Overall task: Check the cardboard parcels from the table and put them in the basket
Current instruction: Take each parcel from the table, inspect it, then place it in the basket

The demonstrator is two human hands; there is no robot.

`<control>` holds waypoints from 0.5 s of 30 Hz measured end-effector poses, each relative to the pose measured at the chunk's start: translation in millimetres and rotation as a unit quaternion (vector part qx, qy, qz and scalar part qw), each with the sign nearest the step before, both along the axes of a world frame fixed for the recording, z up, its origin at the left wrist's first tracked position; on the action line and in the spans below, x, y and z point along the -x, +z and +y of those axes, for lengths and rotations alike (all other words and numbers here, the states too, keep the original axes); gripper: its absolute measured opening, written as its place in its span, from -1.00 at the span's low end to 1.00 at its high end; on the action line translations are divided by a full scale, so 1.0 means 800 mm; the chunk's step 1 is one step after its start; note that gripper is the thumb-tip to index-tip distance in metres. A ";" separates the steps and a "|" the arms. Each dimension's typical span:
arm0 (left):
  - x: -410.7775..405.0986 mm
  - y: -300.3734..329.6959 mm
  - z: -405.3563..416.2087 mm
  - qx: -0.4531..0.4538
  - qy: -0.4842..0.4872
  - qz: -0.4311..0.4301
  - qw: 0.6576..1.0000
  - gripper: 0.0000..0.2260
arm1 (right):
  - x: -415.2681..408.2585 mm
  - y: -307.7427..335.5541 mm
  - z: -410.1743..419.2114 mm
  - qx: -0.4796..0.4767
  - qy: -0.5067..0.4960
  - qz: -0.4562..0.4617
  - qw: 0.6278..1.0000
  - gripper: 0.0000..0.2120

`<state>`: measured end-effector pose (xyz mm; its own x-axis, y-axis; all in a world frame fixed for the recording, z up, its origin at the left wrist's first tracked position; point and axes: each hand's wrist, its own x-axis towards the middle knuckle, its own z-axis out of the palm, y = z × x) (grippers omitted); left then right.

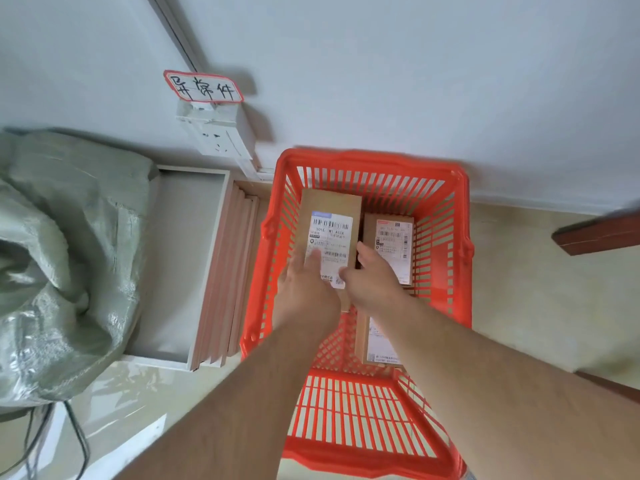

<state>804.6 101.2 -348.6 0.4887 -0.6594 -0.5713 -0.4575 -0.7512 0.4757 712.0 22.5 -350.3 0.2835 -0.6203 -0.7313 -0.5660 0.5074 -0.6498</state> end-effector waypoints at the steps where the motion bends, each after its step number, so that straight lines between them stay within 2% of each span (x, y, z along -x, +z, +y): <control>1: 0.003 -0.006 0.004 -0.005 -0.012 0.009 1.000 -0.44 | 0.001 -0.002 -0.001 -0.002 0.003 0.002 1.000 -0.49; 5: 0.008 -0.005 0.031 -0.018 -0.048 0.014 0.999 -0.43 | 0.027 0.005 0.016 -0.015 -0.018 0.016 1.000 -0.45; 8: 0.012 0.014 0.051 0.002 -0.009 0.013 1.000 -0.40 | 0.057 0.020 0.038 -0.029 0.010 0.032 0.999 -0.43; 11: 0.024 0.061 0.064 -0.015 0.032 0.025 0.999 -0.43 | 0.083 0.055 0.052 -0.042 0.031 0.043 0.998 -0.44; 15: 0.037 0.152 0.065 -0.036 0.065 0.024 0.997 -0.50 | 0.106 0.146 0.055 -0.050 0.030 0.039 0.998 -0.48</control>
<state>774.8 153.5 -226.9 0.5380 -0.5486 -0.6400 -0.3321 -0.8358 0.4372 627.6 66.6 -233.7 0.2582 -0.5270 -0.8097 -0.6440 0.5308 -0.5509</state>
